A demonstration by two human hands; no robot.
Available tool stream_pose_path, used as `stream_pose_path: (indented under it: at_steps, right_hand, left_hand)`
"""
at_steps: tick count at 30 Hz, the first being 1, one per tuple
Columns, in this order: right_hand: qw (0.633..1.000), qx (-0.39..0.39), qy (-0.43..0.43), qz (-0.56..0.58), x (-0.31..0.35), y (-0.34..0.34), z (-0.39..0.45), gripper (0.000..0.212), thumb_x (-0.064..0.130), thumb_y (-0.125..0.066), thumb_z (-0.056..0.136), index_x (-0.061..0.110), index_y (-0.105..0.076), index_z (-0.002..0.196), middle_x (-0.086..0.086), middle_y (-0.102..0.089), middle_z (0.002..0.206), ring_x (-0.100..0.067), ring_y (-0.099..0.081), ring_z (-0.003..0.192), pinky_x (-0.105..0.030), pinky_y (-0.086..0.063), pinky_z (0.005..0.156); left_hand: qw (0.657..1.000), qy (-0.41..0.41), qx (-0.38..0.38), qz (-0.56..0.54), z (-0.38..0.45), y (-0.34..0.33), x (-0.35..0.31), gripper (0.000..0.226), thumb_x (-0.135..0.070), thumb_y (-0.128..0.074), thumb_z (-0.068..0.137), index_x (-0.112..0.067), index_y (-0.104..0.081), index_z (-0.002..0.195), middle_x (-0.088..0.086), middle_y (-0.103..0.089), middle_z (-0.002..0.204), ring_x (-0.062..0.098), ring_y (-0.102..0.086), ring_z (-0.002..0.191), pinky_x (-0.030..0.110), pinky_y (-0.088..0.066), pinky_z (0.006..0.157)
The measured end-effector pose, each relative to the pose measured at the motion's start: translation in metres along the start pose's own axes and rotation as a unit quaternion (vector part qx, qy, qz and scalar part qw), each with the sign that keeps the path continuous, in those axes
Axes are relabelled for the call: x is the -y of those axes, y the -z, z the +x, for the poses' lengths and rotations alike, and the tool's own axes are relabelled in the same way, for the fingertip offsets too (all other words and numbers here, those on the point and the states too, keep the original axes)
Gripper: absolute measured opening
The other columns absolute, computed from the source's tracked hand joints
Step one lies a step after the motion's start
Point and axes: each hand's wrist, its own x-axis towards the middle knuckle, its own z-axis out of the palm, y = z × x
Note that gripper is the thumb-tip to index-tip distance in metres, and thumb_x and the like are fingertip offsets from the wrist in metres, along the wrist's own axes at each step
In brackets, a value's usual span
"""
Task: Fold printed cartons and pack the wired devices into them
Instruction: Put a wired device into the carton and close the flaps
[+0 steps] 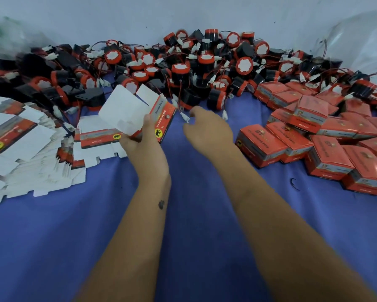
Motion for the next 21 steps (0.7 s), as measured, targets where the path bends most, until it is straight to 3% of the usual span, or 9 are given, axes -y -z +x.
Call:
stream_pose_path:
  at_steps: [5,8,10,12,14,17,21]
  right_hand:
    - [0.987,-0.061,0.059,0.134,0.005,-0.021,0.063,0.063,0.021,-0.056,0.096,0.017,-0.027,0.152,-0.015,-0.027,0.154,-0.035,-0.023,0.140,-0.046,-0.030,0.110]
    - [0.988,-0.016,0.031,0.154,-0.003,-0.038,0.088,0.072,0.035,-0.055,0.096,0.035,-0.014,0.155,-0.008,0.000,0.164,-0.032,0.000,0.149,-0.051,-0.016,0.116]
    - [0.996,0.027,0.000,0.088,-0.016,-0.047,0.093,0.069,0.044,-0.057,0.093,0.042,-0.021,0.152,-0.005,0.004,0.164,-0.030,0.005,0.149,-0.050,-0.015,0.116]
    - [0.999,-0.016,-0.007,0.051,-0.023,-0.054,0.091,0.054,0.039,-0.061,0.090,0.042,-0.043,0.140,-0.009,-0.012,0.159,-0.035,-0.010,0.143,-0.048,-0.027,0.113]
    - [0.992,-0.086,-0.015,0.095,-0.026,-0.055,0.083,0.040,0.033,-0.064,0.088,0.042,-0.054,0.125,-0.008,-0.032,0.138,-0.032,-0.030,0.124,-0.041,-0.042,0.099]
    - [0.957,-0.103,-0.013,0.270,-0.032,-0.046,0.063,0.036,0.029,-0.070,0.086,0.040,-0.055,0.117,-0.001,-0.047,0.119,-0.019,-0.050,0.102,-0.018,-0.045,0.075]
    - [0.914,-0.094,-0.007,0.393,-0.034,-0.029,0.014,0.035,0.018,-0.069,0.088,0.033,-0.047,0.110,0.032,-0.057,0.093,0.010,-0.058,0.081,-0.010,-0.049,0.056]
  left_hand:
    - [1.000,-0.004,-0.009,0.005,0.003,-0.001,0.004,0.049,-0.039,-0.062,0.095,-0.020,-0.043,0.136,-0.010,-0.062,0.121,0.006,-0.062,0.111,0.035,-0.055,0.097]
    - [1.000,0.002,-0.018,-0.012,0.007,-0.002,0.007,0.046,-0.040,-0.063,0.094,-0.021,-0.046,0.132,-0.011,-0.064,0.117,0.000,-0.065,0.105,0.033,-0.056,0.095]
    - [1.000,0.006,-0.016,-0.020,0.008,-0.003,0.007,0.045,-0.039,-0.063,0.094,-0.021,-0.047,0.131,-0.010,-0.066,0.118,-0.001,-0.065,0.104,0.032,-0.056,0.094]
    - [1.000,0.005,-0.013,-0.018,0.009,-0.003,0.008,0.043,-0.039,-0.063,0.094,-0.022,-0.049,0.130,-0.010,-0.066,0.118,-0.001,-0.065,0.104,0.030,-0.057,0.093]
    - [1.000,0.004,-0.008,-0.017,0.010,-0.003,0.008,0.040,-0.039,-0.063,0.094,-0.024,-0.050,0.128,-0.010,-0.067,0.117,-0.001,-0.066,0.103,0.026,-0.058,0.089]
    - [1.000,0.005,-0.004,-0.014,0.011,-0.003,0.008,0.041,-0.039,-0.064,0.094,-0.023,-0.050,0.128,-0.010,-0.067,0.114,-0.004,-0.066,0.099,0.020,-0.059,0.080]
    - [1.000,-0.004,0.006,-0.001,0.007,-0.004,0.006,0.038,-0.039,-0.063,0.095,-0.023,-0.049,0.126,-0.013,-0.066,0.109,-0.009,-0.066,0.091,0.017,-0.058,0.076]
